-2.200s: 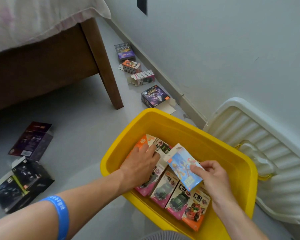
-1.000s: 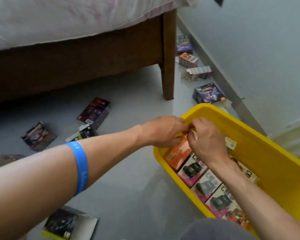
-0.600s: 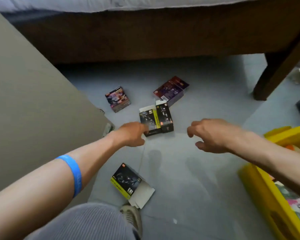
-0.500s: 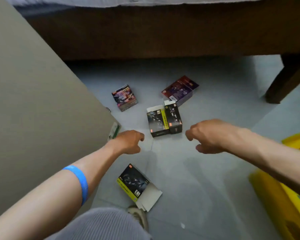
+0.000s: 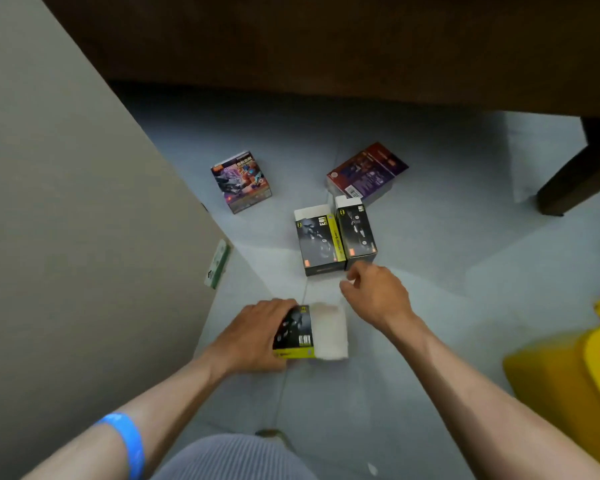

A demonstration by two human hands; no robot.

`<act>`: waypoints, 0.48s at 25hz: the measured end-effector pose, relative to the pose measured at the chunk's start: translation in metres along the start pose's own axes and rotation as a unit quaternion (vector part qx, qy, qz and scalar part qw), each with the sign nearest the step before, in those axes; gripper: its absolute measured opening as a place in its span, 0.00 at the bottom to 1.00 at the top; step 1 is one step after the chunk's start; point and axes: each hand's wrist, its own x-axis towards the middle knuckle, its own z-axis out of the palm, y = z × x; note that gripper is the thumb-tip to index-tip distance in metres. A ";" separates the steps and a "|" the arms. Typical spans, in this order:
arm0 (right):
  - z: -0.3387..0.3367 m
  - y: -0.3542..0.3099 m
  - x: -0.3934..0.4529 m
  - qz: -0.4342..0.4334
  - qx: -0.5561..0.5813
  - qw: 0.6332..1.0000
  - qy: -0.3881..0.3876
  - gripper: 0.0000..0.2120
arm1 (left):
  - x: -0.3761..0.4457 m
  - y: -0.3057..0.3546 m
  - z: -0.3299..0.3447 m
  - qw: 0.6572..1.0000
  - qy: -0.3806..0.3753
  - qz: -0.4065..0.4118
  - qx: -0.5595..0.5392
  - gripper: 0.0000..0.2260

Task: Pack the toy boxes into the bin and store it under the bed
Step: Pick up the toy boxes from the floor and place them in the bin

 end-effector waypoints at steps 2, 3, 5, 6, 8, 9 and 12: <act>-0.025 0.005 0.007 0.048 0.141 0.988 0.035 0.11 | 0.019 0.021 -0.020 0.976 0.133 -0.090 -0.146 0.40; -0.043 0.006 0.008 0.065 0.216 0.974 -0.005 0.11 | 0.030 0.034 -0.030 0.958 0.178 -0.099 -0.204 0.42; -0.082 0.007 0.009 0.059 0.320 0.933 -0.151 0.10 | 0.049 0.065 -0.049 0.936 0.216 -0.067 -0.270 0.49; -0.107 0.012 0.008 0.031 0.341 0.922 -0.179 0.09 | 0.060 0.085 -0.060 0.931 0.221 -0.042 -0.289 0.52; -0.153 0.022 0.001 -0.025 0.335 0.933 -0.127 0.12 | 0.075 0.121 -0.082 0.926 0.222 0.006 -0.304 0.53; -0.175 0.033 -0.006 -0.041 0.310 0.948 -0.066 0.13 | 0.083 0.142 -0.093 0.929 0.219 0.039 -0.296 0.51; -0.215 0.091 -0.043 -0.037 0.340 0.934 0.103 0.16 | 0.099 0.216 -0.120 0.941 0.194 0.149 -0.236 0.47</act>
